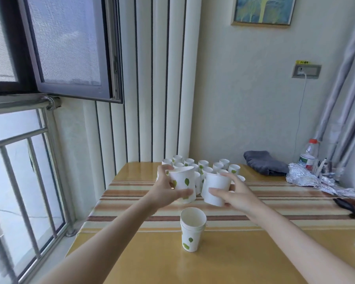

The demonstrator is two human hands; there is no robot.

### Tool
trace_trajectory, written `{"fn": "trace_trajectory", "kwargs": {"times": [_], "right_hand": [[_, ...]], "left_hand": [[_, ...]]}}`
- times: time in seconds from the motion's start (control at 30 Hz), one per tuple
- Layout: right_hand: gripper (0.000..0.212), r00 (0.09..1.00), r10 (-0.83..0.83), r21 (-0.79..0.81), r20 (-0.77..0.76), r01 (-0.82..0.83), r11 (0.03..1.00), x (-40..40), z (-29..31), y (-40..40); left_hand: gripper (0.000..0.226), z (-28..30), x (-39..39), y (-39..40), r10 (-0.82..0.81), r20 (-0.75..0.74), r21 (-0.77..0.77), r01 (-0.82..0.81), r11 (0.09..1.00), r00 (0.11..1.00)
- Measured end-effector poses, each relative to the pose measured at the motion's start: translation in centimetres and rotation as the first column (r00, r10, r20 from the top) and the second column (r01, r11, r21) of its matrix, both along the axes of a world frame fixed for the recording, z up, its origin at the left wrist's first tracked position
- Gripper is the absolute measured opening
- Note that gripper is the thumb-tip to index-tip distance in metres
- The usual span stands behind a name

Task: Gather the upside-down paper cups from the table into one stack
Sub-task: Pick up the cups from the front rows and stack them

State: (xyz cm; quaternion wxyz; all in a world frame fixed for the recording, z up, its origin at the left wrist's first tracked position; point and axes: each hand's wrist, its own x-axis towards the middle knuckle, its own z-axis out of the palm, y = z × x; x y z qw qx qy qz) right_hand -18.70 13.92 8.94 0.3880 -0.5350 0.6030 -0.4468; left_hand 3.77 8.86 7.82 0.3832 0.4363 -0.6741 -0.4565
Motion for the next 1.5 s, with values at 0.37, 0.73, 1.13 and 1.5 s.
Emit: {"fn": "trace_trajectory", "kwargs": {"times": [0.37,0.73,1.13,1.5], "right_hand": [[0.071,0.992,-0.111,-0.073,0.057,0.115,0.991,-1.5,-0.6,0.7],[0.074,0.993,-0.058,-0.226,0.104,0.081,0.971,1.6,-0.6,-0.8],[0.08,0.961,0.113,-0.127,-0.254,-0.148,0.981,3.7,-6.0,-0.6],[0.044,0.987,-0.061,-0.053,-0.148,0.053,0.997,0.5,-5.2,-8.2]], "left_hand": [[0.083,-5.1,-2.0,0.4,-0.115,0.198,-0.072,0.131,0.989,0.974],[0.077,-6.9,-0.7,0.9,-0.136,0.165,-0.002,0.138,0.99,0.977],[0.061,-5.8,2.5,-0.5,-0.084,-0.094,0.168,0.099,0.981,0.992],[0.051,-4.7,-1.9,-8.9,0.132,0.122,0.067,-0.141,0.988,0.984]]}}
